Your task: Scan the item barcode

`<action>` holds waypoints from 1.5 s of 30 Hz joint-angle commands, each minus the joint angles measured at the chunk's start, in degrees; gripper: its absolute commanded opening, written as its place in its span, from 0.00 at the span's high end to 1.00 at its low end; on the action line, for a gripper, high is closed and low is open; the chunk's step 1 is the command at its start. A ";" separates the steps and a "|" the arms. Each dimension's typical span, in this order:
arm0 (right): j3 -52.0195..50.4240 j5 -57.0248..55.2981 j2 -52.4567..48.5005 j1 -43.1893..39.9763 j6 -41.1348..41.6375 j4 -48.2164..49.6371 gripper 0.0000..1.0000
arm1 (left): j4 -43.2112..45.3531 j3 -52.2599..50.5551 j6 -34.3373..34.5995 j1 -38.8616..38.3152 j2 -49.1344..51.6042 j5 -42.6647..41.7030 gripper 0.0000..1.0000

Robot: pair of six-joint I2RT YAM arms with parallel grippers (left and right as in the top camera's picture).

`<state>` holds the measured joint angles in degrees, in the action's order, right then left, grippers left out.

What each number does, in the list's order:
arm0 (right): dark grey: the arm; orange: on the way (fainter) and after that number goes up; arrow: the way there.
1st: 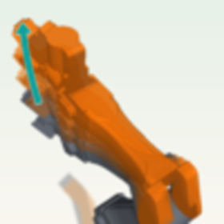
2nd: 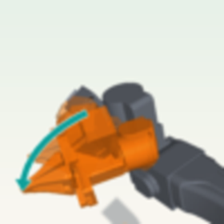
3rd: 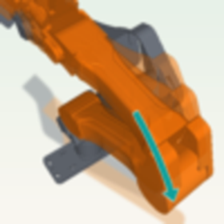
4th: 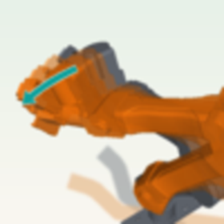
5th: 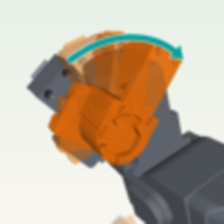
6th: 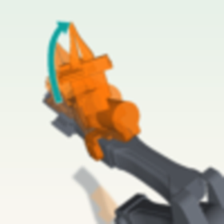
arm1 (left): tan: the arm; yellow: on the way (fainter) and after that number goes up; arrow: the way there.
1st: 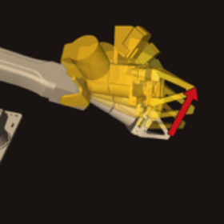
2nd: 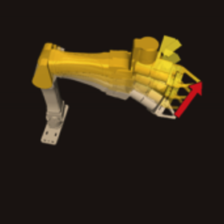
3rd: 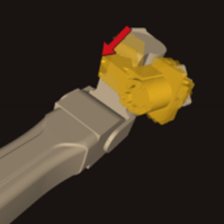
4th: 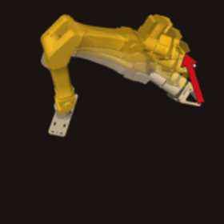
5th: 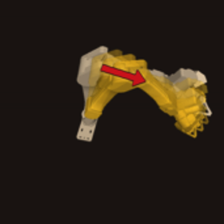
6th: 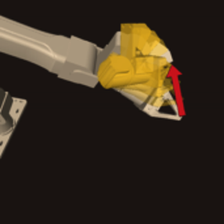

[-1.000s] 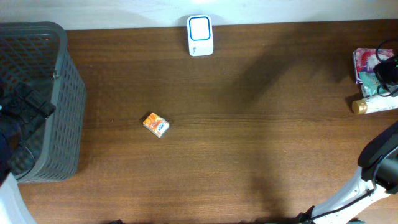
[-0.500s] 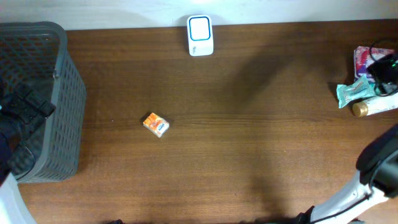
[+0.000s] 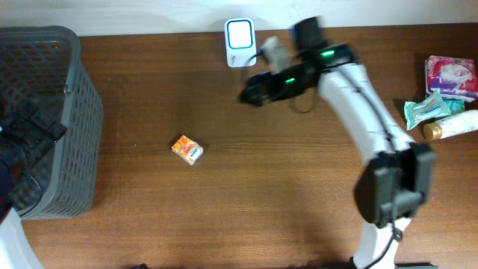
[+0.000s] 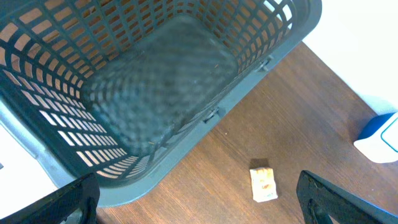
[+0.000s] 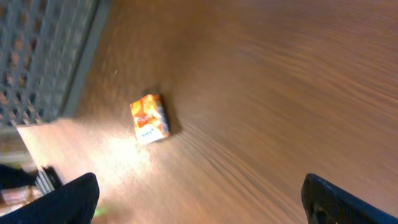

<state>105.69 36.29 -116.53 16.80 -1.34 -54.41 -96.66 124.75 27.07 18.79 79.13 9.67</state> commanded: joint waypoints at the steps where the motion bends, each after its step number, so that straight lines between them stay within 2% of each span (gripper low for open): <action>1: -0.50 -0.35 -6.51 9.77 -1.64 3.93 0.13 | -0.04 0.04 0.48 0.31 -0.09 0.24 0.01; 4: -0.50 -0.87 -11.58 17.14 -1.66 7.15 0.23 | -0.04 0.04 0.48 0.31 -0.09 0.22 0.01; 6: -0.50 -5.20 -12.26 20.46 -1.64 7.54 0.33 | -0.04 0.04 0.48 0.31 -0.09 0.22 0.01; 8: -0.48 -16.85 -12.20 25.57 -1.64 8.24 0.34 | -0.04 0.04 0.48 0.31 -0.09 0.22 0.01; 11: -0.48 -26.05 -12.22 30.58 -1.62 9.55 0.35 | -0.04 0.04 0.48 0.31 -0.09 0.24 0.01; 14: -0.48 -36.37 -12.22 34.45 -1.64 11.45 0.42 | -0.04 0.04 0.48 0.31 -0.09 0.24 0.01; 18: -0.50 -44.06 -12.98 36.83 -1.64 13.84 0.45 | -0.04 0.04 0.48 0.31 -0.09 0.24 0.01; 22: -0.50 -44.48 -15.87 36.74 -1.64 15.52 0.47 | -0.04 0.04 0.48 0.31 -0.09 0.22 0.01; 25: -0.52 -42.75 -17.84 36.87 -1.62 15.67 0.60 | -0.04 0.04 0.48 0.31 -0.09 0.22 0.01; 26: -0.52 -42.77 -18.45 36.87 -1.62 15.10 0.71 | -0.04 0.04 0.48 0.31 -0.09 0.24 0.01; 27: -0.52 -42.77 -18.45 36.87 -1.57 14.58 0.87 | -0.04 0.04 0.48 0.31 -0.09 0.24 0.01; 28: -0.46 -42.86 -18.14 36.85 -0.55 14.32 0.96 | -0.04 0.04 0.48 0.31 -0.09 0.24 0.01; 32: 1.70 -42.93 -14.01 35.80 5.29 10.73 0.96 | -0.04 0.04 0.48 0.31 -0.09 0.24 0.01; 33: 3.13 -41.75 -12.83 34.73 6.86 8.59 0.96 | -0.04 0.04 0.48 0.31 -0.09 0.24 0.01; 35: 4.15 -32.24 -10.78 31.85 7.54 5.79 0.96 | -0.04 0.04 0.48 0.31 -0.09 0.22 0.01; 39: 3.89 1.05 -10.75 21.42 7.85 -0.28 0.96 | -0.04 0.04 0.48 0.31 -0.09 0.22 0.01; 43: -1.46 13.64 -11.34 13.90 7.82 -2.12 0.96 | -0.04 0.04 0.48 0.31 -0.09 0.22 0.01; 45: -6.80 16.00 -11.37 9.90 7.80 -1.79 0.96 | -0.04 0.04 0.48 0.31 -0.09 0.24 0.01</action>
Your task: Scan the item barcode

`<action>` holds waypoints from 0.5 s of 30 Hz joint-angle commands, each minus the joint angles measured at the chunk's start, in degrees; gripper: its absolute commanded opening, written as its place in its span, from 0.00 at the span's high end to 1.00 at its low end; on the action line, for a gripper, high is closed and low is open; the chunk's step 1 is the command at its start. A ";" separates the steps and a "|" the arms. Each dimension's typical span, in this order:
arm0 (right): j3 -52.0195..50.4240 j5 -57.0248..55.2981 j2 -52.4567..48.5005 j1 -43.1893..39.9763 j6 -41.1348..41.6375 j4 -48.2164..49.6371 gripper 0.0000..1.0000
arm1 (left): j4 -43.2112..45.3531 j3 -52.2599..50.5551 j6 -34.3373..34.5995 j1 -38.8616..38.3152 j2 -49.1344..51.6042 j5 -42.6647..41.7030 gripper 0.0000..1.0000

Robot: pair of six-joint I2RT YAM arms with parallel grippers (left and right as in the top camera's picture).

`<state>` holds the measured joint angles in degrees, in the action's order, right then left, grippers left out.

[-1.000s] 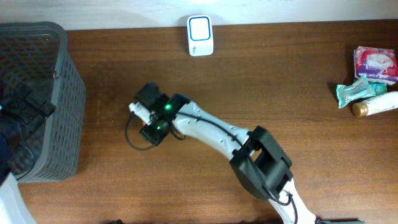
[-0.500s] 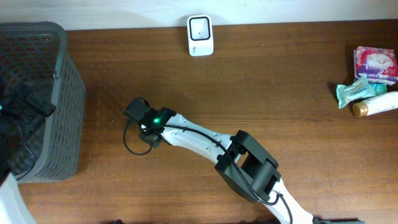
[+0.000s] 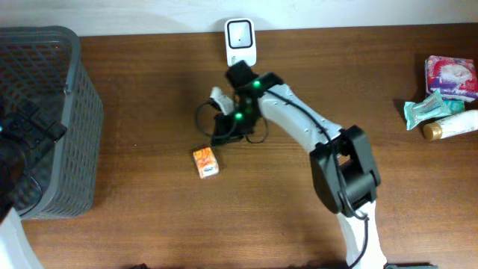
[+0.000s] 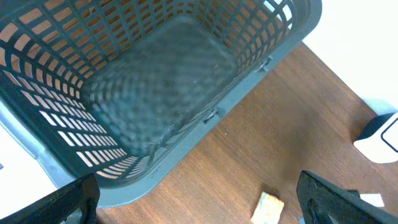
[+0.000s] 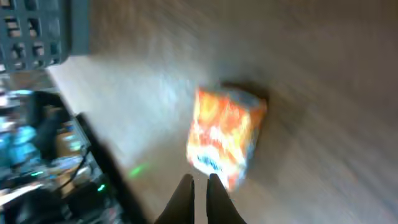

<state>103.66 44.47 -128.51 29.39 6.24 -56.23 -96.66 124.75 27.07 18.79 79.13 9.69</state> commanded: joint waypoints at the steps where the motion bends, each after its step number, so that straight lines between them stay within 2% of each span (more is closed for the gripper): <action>1: -6.88 7.80 0.61 -4.50 0.20 0.52 0.96 | -0.04 0.04 0.48 0.31 -0.09 0.22 0.01; 4: -7.58 6.78 1.27 -6.64 -6.27 -3.08 0.96 | -0.04 0.04 0.48 0.31 -0.09 0.20 0.01; 6: -6.73 2.67 2.78 -5.79 -6.19 -3.61 0.92 | -0.04 0.04 0.48 0.31 -0.09 0.20 0.01; 8: -5.03 -5.42 5.75 -3.67 -3.74 -3.91 0.77 | -0.04 0.04 0.48 0.31 -0.09 0.20 0.01; 10: -3.23 -15.39 7.98 -0.13 -0.96 -4.31 0.69 | -0.04 0.04 0.48 0.31 -0.09 0.22 0.01; 15: -2.93 -44.35 9.09 14.97 7.02 1.79 0.69 | -0.04 0.04 0.48 0.31 -0.09 0.20 0.01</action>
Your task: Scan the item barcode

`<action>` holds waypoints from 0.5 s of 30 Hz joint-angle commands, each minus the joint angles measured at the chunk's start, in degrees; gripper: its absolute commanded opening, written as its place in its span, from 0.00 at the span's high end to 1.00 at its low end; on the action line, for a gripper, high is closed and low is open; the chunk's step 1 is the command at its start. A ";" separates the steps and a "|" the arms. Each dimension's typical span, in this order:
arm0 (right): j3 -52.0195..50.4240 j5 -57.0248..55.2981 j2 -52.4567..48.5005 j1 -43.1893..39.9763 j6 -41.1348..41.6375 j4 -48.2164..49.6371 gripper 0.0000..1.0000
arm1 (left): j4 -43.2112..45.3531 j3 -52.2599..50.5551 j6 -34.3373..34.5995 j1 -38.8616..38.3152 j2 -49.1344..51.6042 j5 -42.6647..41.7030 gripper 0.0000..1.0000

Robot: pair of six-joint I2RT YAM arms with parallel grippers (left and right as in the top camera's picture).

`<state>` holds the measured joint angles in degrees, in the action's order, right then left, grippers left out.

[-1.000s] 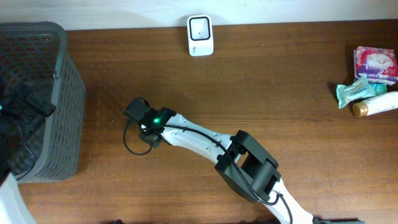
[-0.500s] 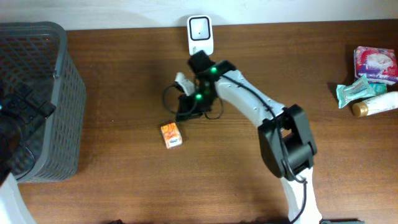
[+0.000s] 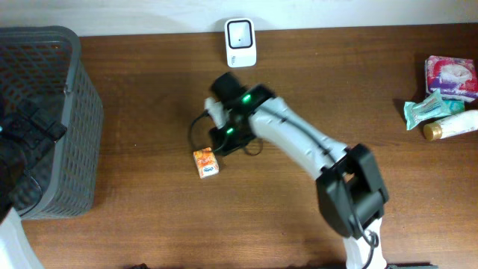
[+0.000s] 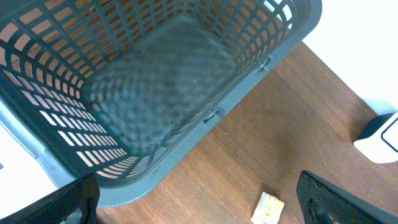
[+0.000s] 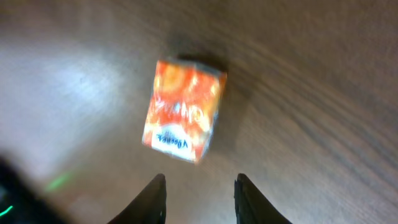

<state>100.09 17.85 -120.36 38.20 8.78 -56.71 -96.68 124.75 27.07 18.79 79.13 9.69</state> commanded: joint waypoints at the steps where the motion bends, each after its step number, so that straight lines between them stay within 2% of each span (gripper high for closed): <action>1: 0.63 -22.84 0.94 9.29 5.11 4.35 0.59 | -0.02 0.04 0.48 0.31 -0.09 0.22 0.01; 3: 0.63 -30.69 0.68 13.84 7.69 6.93 0.57 | -0.02 0.04 0.48 0.31 -0.09 0.22 0.01; 5: 0.59 -33.92 -0.33 16.44 8.28 8.31 0.56 | -0.02 0.04 0.48 0.31 -0.09 0.22 0.01; 15: 0.59 -34.38 -9.57 18.05 8.24 11.13 0.56 | -0.02 0.04 0.48 0.31 -0.09 0.20 0.01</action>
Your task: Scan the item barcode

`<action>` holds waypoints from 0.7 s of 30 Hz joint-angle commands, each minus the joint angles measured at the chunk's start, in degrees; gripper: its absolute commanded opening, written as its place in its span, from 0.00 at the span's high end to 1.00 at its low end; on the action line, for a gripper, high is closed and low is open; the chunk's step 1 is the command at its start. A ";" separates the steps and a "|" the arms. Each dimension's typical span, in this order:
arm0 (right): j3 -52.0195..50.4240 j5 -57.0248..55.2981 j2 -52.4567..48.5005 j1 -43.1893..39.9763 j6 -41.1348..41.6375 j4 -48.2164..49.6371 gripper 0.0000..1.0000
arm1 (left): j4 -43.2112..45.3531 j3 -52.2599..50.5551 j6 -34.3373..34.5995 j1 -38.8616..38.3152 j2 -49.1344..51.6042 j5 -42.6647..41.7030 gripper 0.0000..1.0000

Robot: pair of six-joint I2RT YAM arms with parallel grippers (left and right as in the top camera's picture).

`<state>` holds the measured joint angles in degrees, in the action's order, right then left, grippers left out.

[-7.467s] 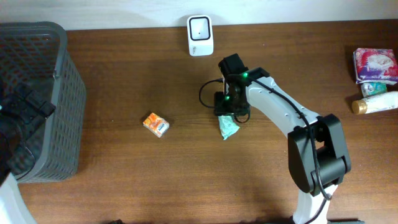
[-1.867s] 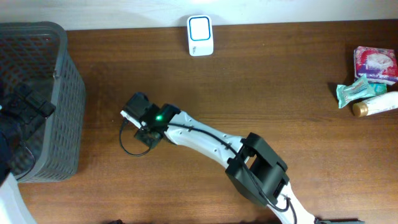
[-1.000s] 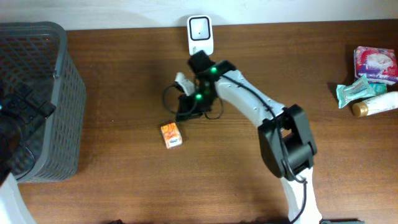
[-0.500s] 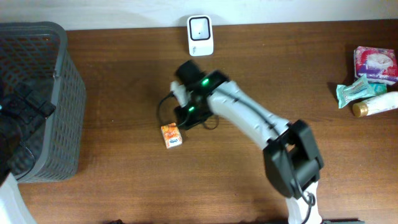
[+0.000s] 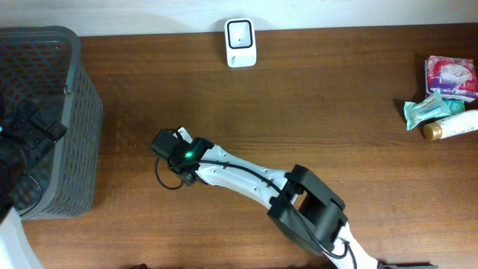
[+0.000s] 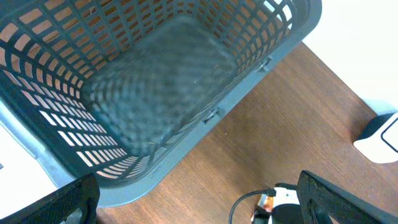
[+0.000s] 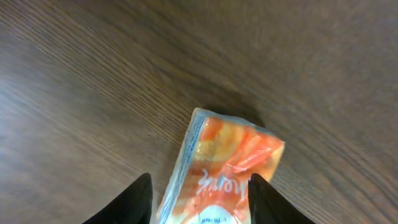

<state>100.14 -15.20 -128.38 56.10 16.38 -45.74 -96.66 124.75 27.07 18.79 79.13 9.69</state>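
The orange packet [image 7: 225,167] lies flat on the brown table, between the two dark fingertips of my right gripper [image 7: 196,202], which is open and straddles it from above. Seen from overhead, the right gripper [image 5: 183,155] and its arm cover the packet. The left wrist view shows only a sliver of the orange packet [image 6: 267,201] beside the right wrist. The white scanner [image 5: 240,33] stands at the table's far edge. My left gripper [image 6: 199,208] hangs open and empty above the basket.
A grey mesh basket [image 5: 71,97] fills the table's left end. At the far right lie a pink pack [image 5: 450,76], a teal packet [image 5: 426,109] and a white bottle [image 5: 454,124]. The right arm [image 5: 246,175] stretches across the table's front middle.
My right gripper has moved left and toward the front, and is lower over the packet. Its fingers now stand on either side of the packet, which the overhead view no longer shows.
The right gripper was by the scanner at the back, the packet lying at mid table. Then it was near the packet, which lay slightly further right and turned. Then it hovered just above it, and now it is open around the packet. The left arm stayed over the basket.
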 commanded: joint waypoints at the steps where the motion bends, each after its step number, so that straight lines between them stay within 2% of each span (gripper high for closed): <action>1: 0.55 -1.36 -2.21 0.15 0.66 0.17 0.57 | -0.04 0.04 0.48 0.31 -0.09 0.20 0.01; 5: 0.50 -1.40 -3.26 0.11 0.61 0.15 0.57 | -0.04 0.04 0.48 0.31 -0.09 0.20 0.01; 6: 0.44 -1.38 -3.26 0.09 0.63 0.15 0.67 | -0.04 0.04 0.48 0.31 -0.09 0.20 0.01; 7: 0.44 -1.38 -3.26 0.09 0.61 0.02 0.86 | -0.04 0.04 0.48 0.31 -0.09 0.20 0.01; 8: 0.44 -1.33 -3.26 0.09 0.63 -0.17 0.96 | -0.04 0.04 0.48 0.31 -0.09 0.20 0.01; 12: 5.40 4.28 -2.47 -2.62 0.66 -5.92 0.96 | -0.04 0.04 0.50 0.31 -0.09 0.20 0.01; 14: 10.62 15.56 -1.70 -7.17 0.55 -10.16 0.96 | -0.04 0.04 0.48 0.31 -0.09 0.20 0.01; 16: 13.57 33.81 -1.51 -13.51 -3.43 -12.04 0.96 | -0.04 0.04 0.48 0.31 -0.09 0.22 0.01; 19: 11.96 51.89 -2.29 -22.10 -8.24 -14.53 0.96 | -0.04 0.04 0.48 0.31 -0.09 0.22 0.01; 21: 6.23 62.84 -2.38 -27.32 -12.28 -13.97 0.96 | -0.04 0.04 0.48 0.31 -0.09 0.22 0.01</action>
<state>111.53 29.17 -130.61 32.53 9.96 -59.99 -96.68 124.75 27.07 18.79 79.13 9.67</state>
